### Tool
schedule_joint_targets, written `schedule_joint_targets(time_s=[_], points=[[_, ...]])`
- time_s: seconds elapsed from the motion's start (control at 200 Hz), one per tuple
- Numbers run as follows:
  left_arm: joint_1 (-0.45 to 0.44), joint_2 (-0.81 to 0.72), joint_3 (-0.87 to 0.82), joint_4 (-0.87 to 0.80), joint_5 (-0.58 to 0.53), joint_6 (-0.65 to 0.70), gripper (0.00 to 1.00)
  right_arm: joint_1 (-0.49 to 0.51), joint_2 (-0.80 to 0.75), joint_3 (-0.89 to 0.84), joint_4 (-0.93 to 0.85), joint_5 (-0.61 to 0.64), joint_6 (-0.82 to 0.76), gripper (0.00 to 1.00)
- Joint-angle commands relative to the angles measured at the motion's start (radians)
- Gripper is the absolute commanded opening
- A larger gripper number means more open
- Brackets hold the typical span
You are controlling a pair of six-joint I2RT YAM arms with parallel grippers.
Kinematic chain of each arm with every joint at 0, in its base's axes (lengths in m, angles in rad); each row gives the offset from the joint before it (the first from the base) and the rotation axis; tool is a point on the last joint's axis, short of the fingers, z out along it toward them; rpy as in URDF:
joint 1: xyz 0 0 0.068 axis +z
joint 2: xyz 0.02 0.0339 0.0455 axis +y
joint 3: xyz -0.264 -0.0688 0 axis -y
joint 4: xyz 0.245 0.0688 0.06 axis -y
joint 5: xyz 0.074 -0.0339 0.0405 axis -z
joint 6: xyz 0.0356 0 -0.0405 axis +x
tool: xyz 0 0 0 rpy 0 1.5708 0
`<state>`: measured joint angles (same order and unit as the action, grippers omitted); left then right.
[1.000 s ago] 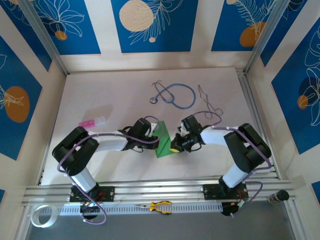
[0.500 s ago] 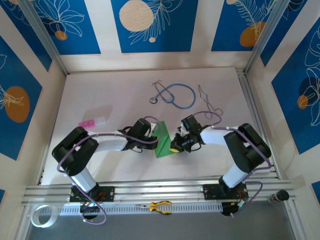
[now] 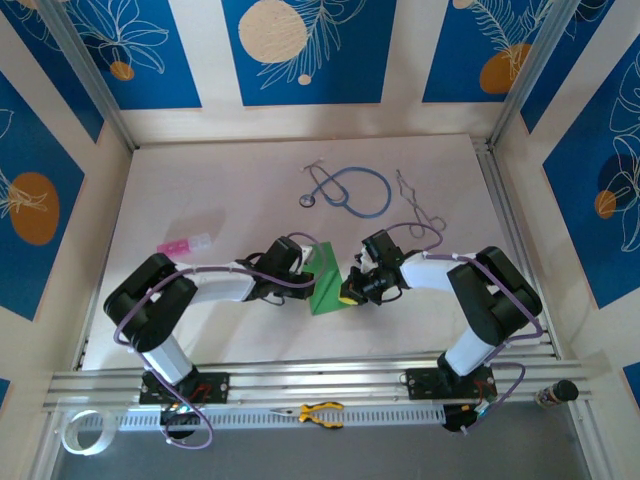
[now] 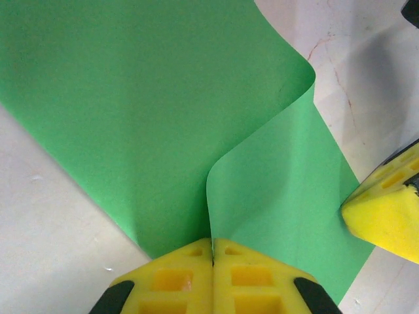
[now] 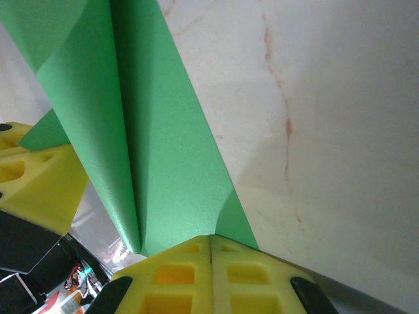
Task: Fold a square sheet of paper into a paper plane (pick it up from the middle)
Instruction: Fold the triangle a second time at the center of the table.
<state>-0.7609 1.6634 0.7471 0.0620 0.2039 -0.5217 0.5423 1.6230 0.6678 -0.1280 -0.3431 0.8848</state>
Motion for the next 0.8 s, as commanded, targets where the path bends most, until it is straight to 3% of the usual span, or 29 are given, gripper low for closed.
schedule_joint_targets(time_s=[0.0, 0.795], points=[[0.012, -0.017, 0.020, -0.020, -0.015, 0.017, 0.00, 0.011, 0.043, -0.007, -0.084, 0.036, 0.011, 0.05], [0.011, -0.041, 0.000, -0.010, -0.040, -0.001, 0.00, 0.013, 0.050, -0.007, -0.086, 0.034, 0.012, 0.05]])
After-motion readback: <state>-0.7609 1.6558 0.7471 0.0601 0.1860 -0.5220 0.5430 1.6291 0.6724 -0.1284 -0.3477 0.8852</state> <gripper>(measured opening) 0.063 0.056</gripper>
